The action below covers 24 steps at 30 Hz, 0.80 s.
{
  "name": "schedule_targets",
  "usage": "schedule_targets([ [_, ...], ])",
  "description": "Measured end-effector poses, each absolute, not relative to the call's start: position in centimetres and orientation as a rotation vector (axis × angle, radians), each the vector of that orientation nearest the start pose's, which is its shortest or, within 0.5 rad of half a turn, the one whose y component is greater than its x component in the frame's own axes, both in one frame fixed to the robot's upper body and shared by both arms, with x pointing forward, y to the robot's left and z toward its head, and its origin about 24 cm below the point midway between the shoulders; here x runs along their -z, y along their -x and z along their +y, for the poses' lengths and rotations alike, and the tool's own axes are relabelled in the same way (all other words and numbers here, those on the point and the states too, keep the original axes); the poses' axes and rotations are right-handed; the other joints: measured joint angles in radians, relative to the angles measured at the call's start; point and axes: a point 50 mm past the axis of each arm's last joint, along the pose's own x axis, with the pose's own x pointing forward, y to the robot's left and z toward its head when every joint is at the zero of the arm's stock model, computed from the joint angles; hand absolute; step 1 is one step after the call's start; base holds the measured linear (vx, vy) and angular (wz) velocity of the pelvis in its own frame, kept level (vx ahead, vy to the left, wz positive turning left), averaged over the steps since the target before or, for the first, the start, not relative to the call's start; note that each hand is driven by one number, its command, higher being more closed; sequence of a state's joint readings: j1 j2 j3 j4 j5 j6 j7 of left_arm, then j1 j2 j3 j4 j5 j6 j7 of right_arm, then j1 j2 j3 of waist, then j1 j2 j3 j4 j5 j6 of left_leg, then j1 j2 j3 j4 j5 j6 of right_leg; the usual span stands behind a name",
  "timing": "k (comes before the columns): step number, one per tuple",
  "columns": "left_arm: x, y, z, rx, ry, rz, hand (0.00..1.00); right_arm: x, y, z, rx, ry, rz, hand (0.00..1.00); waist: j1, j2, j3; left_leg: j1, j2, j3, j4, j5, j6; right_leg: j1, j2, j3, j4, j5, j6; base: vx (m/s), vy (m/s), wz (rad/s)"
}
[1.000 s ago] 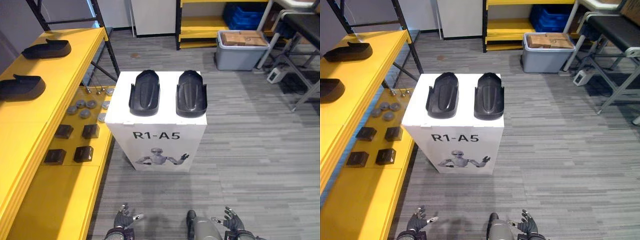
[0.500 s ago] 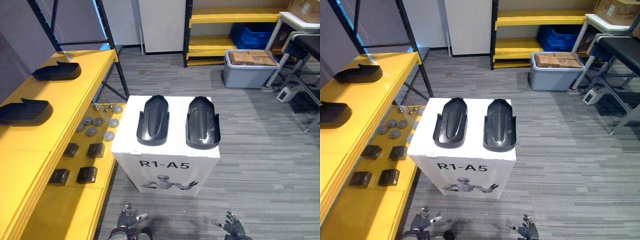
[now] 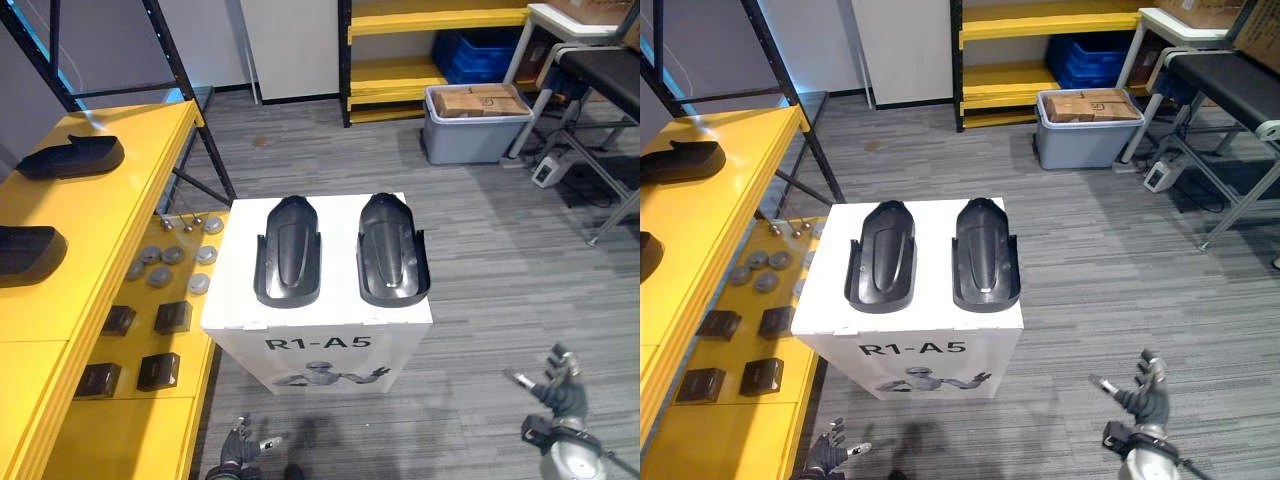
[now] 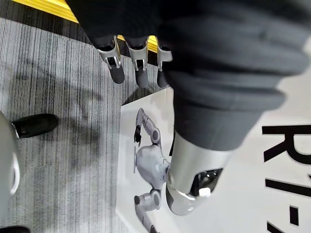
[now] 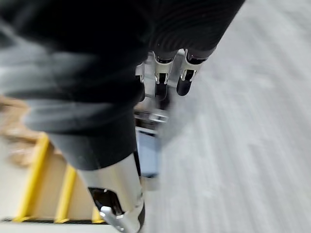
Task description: Walk over and take plastic housings, then place them on the shelf
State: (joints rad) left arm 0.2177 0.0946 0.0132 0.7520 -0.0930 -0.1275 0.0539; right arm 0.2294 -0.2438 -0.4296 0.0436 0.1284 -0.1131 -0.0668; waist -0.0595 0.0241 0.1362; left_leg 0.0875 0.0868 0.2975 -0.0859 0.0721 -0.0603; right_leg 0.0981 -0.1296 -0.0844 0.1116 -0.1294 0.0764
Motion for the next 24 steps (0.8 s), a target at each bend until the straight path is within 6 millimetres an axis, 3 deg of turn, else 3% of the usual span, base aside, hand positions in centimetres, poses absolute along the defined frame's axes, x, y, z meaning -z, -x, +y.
schedule_targets([
  [5,13.6,-10.4,19.6,-0.179,-0.008,0.837,0.0,-7.1,-20.6,-30.8,0.474,0.279,-0.102,0.0,0.002,-0.007,-0.025,-0.031,-0.001,-0.016,-0.001,0.013,0.003,-0.024,0.0,-0.008,0.002,0.002,0.002,-0.06,-0.003,0.07],
  [8,13.7,-10.0,19.4,-0.168,-0.01,0.848,0.0,-8.8,-23.2,-29.5,0.394,0.339,-0.168,0.0,0.017,-0.006,-0.026,-0.033,-0.001,-0.025,-0.001,0.019,0.004,-0.023,0.0,-0.015,0.003,0.002,0.002,-0.05,-0.001,0.09],
  [16,13.7,-10.2,18.5,-0.114,-0.024,0.846,0.0,-8.4,-29.2,-26.8,0.326,0.39,-0.11,0.0,0.033,-0.003,-0.027,-0.066,-0.005,-0.076,-0.001,0.038,0.007,-0.023,0.0,-0.067,0.001,0.004,0.001,-0.03,0.0,0.18],
  [24,13.6,-10.6,18.0,-0.1,-0.024,0.83,0.0,-7.7,-32.5,-26.1,0.404,0.365,-0.01,0.0,0.05,0.004,-0.013,-0.069,-0.006,-0.085,-0.006,0.045,0.008,-0.02,-0.001,-0.081,-0.004,0.008,-0.002,-0.02,0.007,0.04],
])
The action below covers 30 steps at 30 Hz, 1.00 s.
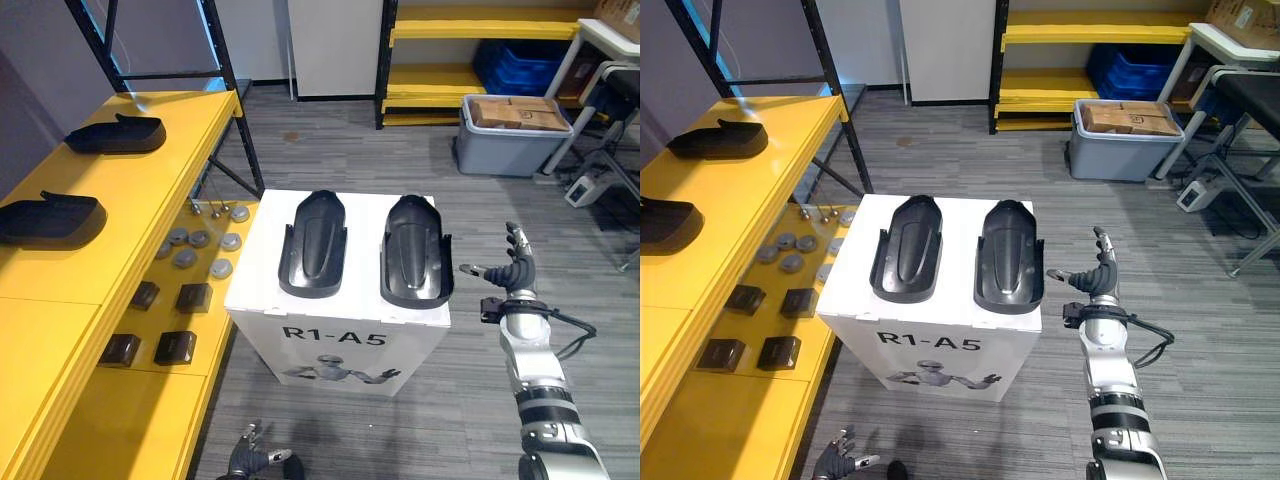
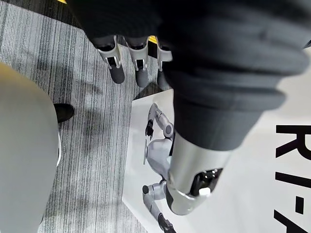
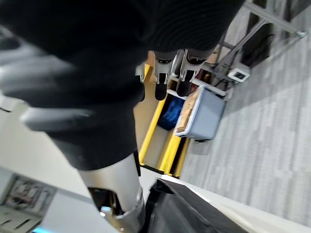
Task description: Walk over and take plastic housings, then place them on the shelf
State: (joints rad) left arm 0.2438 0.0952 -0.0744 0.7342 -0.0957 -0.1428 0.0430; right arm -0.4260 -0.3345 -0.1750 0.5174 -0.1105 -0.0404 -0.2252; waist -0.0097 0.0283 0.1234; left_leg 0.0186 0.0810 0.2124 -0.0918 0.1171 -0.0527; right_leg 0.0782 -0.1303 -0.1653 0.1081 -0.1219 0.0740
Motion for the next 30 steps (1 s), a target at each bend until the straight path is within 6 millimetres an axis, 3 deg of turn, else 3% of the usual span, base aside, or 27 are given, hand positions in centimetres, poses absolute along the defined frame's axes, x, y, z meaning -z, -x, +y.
schedule_targets([
  [7,13.5,-11.1,17.6,-0.102,-0.029,0.818,0.0,-8.0,-34.5,-25.6,0.417,0.336,0.047,0.0,0.0,0.011,0.023,-0.026,-0.003,-0.02,0.0,0.006,0.002,-0.005,0.0,-0.02,-0.018,0.01,0.002,-0.02,0.011,0.09],
  [21,13.5,-11.7,17.6,-0.126,-0.021,0.815,0.0,-7.6,-37.4,-22.6,0.319,0.361,0.167,0.0,-0.001,0.021,0.061,-0.032,-0.003,-0.023,0.0,0.011,-0.002,0.0,-0.001,-0.034,-0.032,0.018,0.002,0.0,0.005,0.02],
  [22,13.5,-11.7,17.6,-0.13,-0.022,0.818,0.0,-7.7,-37.6,-22.5,0.316,0.373,0.174,1.0,0.0,0.021,0.063,-0.033,-0.003,-0.024,0.0,0.011,-0.002,0.001,-0.001,-0.034,-0.034,0.02,0.003,-0.05,0.032,-0.01],
  [30,13.7,-11.8,17.8,-0.157,-0.017,0.83,0.0,-8.3,-38.1,-23.5,0.379,0.359,0.223,1.0,0.0,0.019,0.075,-0.032,-0.006,-0.025,-0.001,0.012,-0.002,0.009,-0.002,-0.037,-0.049,0.029,0.005,-0.01,0.009,0.0],
])
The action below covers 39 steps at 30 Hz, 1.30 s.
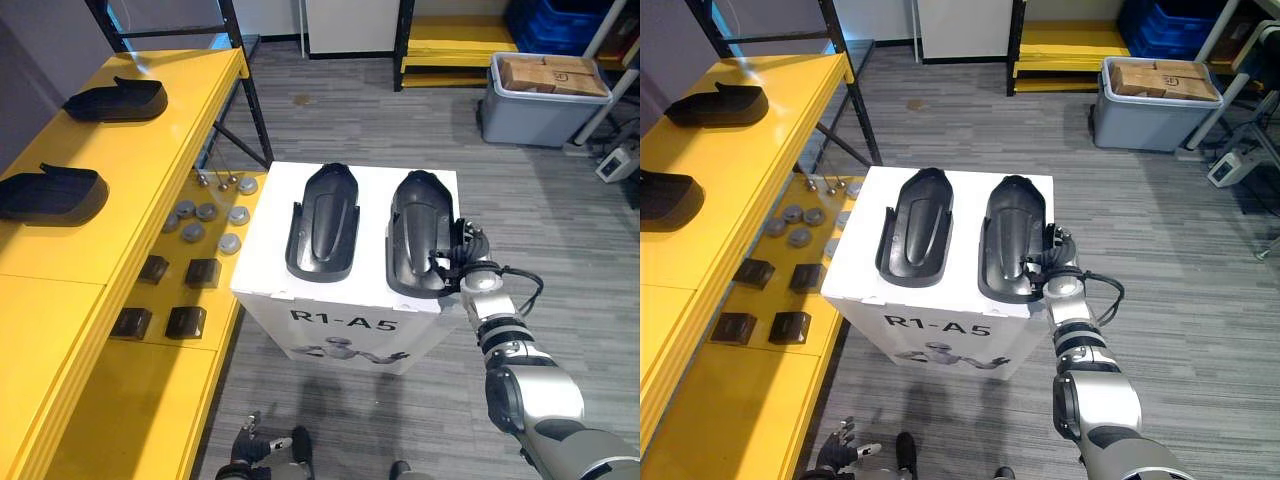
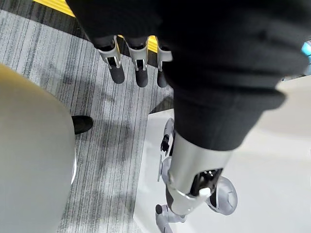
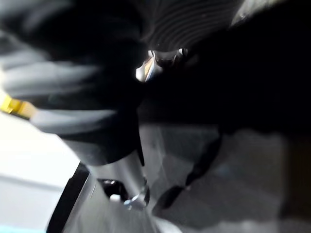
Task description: Walk over and take plastic housings, then place them on the shelf
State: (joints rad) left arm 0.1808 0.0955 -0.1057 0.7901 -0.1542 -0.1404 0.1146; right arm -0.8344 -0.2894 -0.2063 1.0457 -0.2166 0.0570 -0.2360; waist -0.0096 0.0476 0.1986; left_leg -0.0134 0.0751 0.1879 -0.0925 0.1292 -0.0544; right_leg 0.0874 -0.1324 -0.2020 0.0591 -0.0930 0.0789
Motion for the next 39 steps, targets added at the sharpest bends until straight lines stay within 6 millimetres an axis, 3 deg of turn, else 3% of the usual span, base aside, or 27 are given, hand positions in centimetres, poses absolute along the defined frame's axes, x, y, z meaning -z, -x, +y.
schedule_targets([
  [5,13.9,-12.0,17.8,-0.16,-0.013,0.842,0.0,-7.7,-37.8,-24.4,0.402,0.34,0.258,1.0,-0.004,-0.001,0.002,0.012,0.003,0.001,0.0,0.002,-0.003,0.013,0.003,0.001,-0.003,0.0,0.0,0.0,0.0,0.0],
  [17,13.8,-12.2,18.3,-0.161,-0.014,0.843,0.0,-6.2,-36.6,-23.8,0.36,0.308,0.246,1.0,-0.008,-0.018,0.014,0.03,0.004,0.004,0.0,-0.001,-0.006,0.026,0.002,0.011,-0.003,0.001,0.002,-0.02,0.009,-0.01],
  [23,13.8,-12.2,18.3,-0.168,-0.005,0.839,0.0,-6.0,-33.7,-23.5,0.369,0.326,0.123,1.0,-0.013,-0.019,0.014,0.034,0.0,0.024,0.0,-0.004,-0.002,0.019,-0.002,0.03,-0.006,0.003,0.005,0.0,0.015,-0.09],
  [28,13.5,-12.5,18.0,-0.185,0.023,0.818,0.0,-6.1,-32.3,-23.8,0.418,0.323,0.075,1.0,-0.033,-0.019,0.014,0.041,0.001,0.022,0.001,-0.004,-0.002,0.03,-0.001,0.028,-0.008,0.004,0.005,0.0,0.0,0.01],
  [33,13.1,-13.0,18.0,-0.183,0.02,0.787,0.0,-6.5,-30.8,-24.0,0.497,0.318,0.023,1.0,-0.035,-0.018,0.012,0.043,0.001,0.002,0.0,-0.004,-0.002,0.041,0.001,0.017,-0.008,0.004,0.006,-0.04,0.005,0.09],
  [39,10.9,-14.6,19.9,-0.293,0.033,0.647,0.0,-7.7,-29.8,-23.1,0.537,0.271,-0.083,1.0,-0.03,-0.018,0.003,0.038,0.0,-0.019,0.001,-0.001,0.001,0.047,0.001,-0.001,-0.008,0.004,0.006,-0.03,0.004,0.09],
])
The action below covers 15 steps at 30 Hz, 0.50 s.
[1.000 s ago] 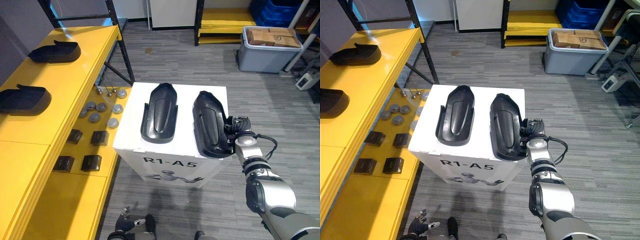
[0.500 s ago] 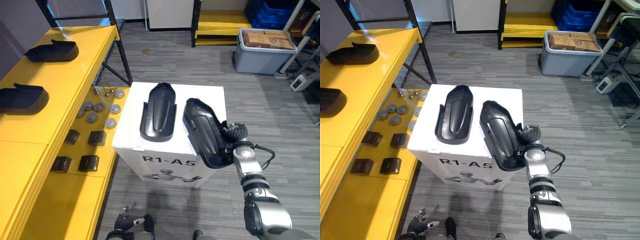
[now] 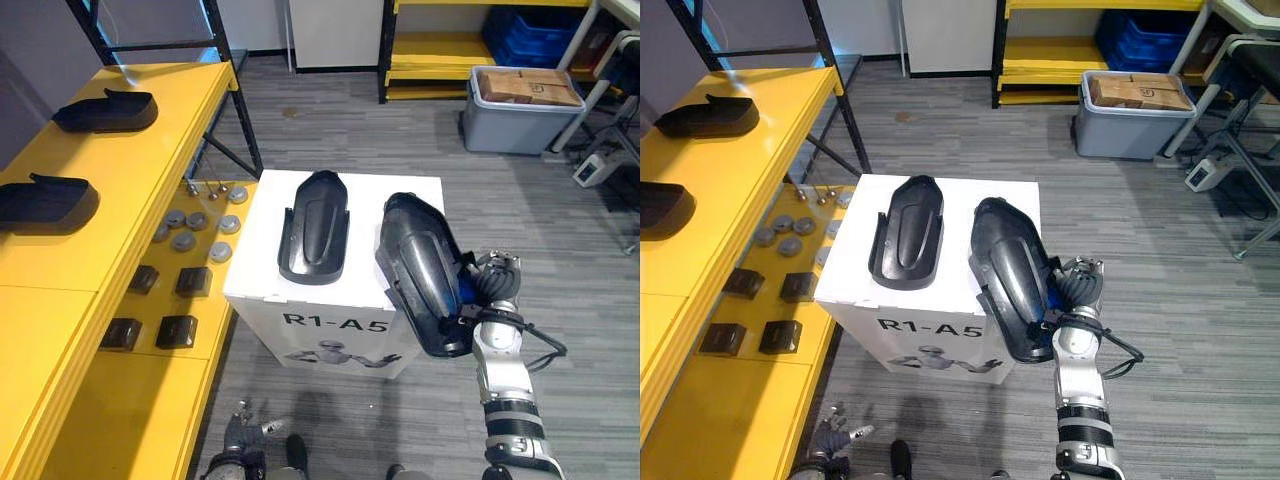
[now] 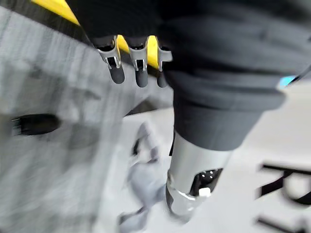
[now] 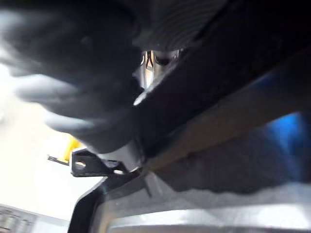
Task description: Walk over and take plastic housings, then place them on the shelf
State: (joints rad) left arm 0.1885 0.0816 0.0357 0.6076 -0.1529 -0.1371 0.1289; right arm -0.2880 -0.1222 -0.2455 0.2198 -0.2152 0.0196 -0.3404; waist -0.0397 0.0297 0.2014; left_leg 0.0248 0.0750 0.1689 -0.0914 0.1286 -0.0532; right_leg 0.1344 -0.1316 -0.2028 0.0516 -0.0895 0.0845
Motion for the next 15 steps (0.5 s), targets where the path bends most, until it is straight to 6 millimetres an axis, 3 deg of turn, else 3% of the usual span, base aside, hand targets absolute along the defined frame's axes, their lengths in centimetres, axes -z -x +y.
schedule_targets([
  [2,9.4,-15.6,20.4,-0.323,0.036,0.563,0.0,-8.3,-29.3,-23.2,0.548,0.272,-0.114,1.0,0.011,0.0,-0.012,-0.004,0.0,-0.003,0.003,0.0,0.0,-0.002,0.0,-0.002,-0.001,0.0,0.0,0.0,0.002,0.06],
  [6,4.5,-17.6,21.7,-0.429,0.087,0.298,0.0,-10.3,-28.8,-23.3,0.585,0.256,-0.218,1.0,0.015,0.0,-0.024,-0.007,-0.002,-0.009,0.003,0.001,0.001,-0.001,0.0,-0.009,-0.001,0.0,0.0,0.0,0.002,0.05],
  [10,-1.8,-19.4,22.2,-0.481,0.124,-0.016,0.0,-11.7,-28.1,-23.4,0.622,0.238,-0.299,1.0,0.01,0.0,-0.044,-0.012,-0.006,-0.033,0.004,0.008,0.005,0.009,-0.002,-0.033,-0.001,0.0,0.0,-0.01,0.0,0.15],
  [15,-6.7,-19.8,21.7,-0.473,0.16,-0.252,0.0,-12.4,-27.8,-22.9,0.607,0.234,-0.338,1.0,0.011,0.003,-0.056,-0.009,-0.006,-0.038,0.003,0.016,0.008,0.013,-0.001,-0.036,0.004,0.0,0.0,-0.05,0.004,0.05],
])
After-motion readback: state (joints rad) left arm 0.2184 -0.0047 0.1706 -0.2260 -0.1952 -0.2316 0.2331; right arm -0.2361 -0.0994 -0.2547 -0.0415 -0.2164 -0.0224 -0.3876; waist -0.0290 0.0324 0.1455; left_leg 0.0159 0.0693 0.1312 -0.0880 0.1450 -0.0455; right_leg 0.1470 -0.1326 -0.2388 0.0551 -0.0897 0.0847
